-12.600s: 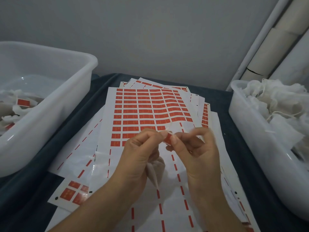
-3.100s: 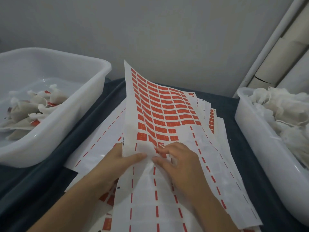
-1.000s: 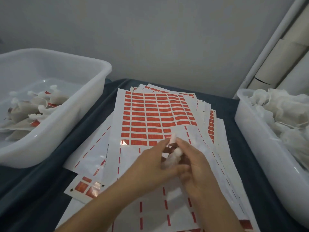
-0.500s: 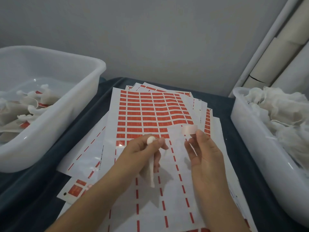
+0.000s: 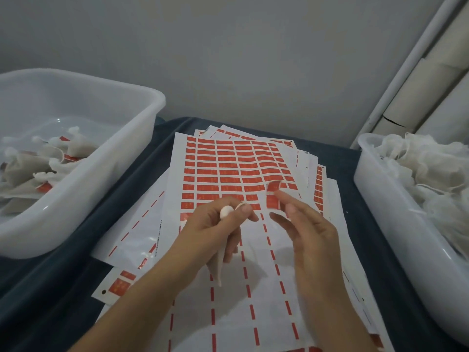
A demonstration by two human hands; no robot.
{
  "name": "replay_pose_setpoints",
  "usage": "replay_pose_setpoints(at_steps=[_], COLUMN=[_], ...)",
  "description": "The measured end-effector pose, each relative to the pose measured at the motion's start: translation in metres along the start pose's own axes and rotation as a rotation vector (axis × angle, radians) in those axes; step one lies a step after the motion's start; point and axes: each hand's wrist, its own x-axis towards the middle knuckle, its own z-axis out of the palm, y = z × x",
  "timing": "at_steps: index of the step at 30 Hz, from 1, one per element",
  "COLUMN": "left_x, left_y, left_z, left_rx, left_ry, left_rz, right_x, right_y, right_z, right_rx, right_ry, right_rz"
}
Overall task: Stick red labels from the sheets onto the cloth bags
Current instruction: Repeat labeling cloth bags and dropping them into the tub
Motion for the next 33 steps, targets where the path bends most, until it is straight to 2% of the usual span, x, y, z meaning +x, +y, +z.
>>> replay_pose_setpoints(at_steps=[4,7,8,10,14,20,22,25,27,30,33], left_x=[-0.005,-0.008,-0.008,-0.007,-0.006,0.001,0.003,0.004,0.005,0.004,0.004], left_y=[0.003,0.005,0.005,0.006,0.004,-0.001,-0.003,-0.003,-0.002,0.0,0.0], left_z=[-0.001,-0.003,-0.004,-0.004,-0.004,-0.002,-0.002,-0.002,-0.002,-0.002,-0.002], left_rx=[0.097,0.102,0.096,0.091,0.075,0.072,0.072,0.025,-0.01,-0.076,-0.084], left_ry=[-0.131,-0.209,-0.214,-0.204,-0.166,-0.016,0.027,0.075,0.101,0.11,0.144], left_rz=[0.085,0.116,0.115,0.113,0.093,0.01,-0.025,-0.072,-0.079,-0.07,-0.061], right_x=[0.002,0.001,0.001,0.001,0.004,0.001,0.001,0.003,0.004,0.005,0.003], right_y=[-0.005,-0.005,-0.005,-0.006,-0.001,0.003,0.002,-0.007,-0.009,-0.006,-0.008], right_z=[0.0,0.004,0.005,0.007,0.0,0.005,0.005,-0.002,-0.009,-0.01,-0.007], right_rx=[-0.11,-0.358,-0.372,-0.333,-0.334,-0.494,-0.388,-0.152,-0.004,0.101,0.212], right_ry=[-0.046,-0.171,-0.21,-0.252,-0.184,-0.097,-0.038,0.166,0.215,0.17,0.007], right_rz=[0.012,-0.069,-0.059,-0.018,-0.004,-0.167,-0.118,0.004,0.081,0.191,0.259])
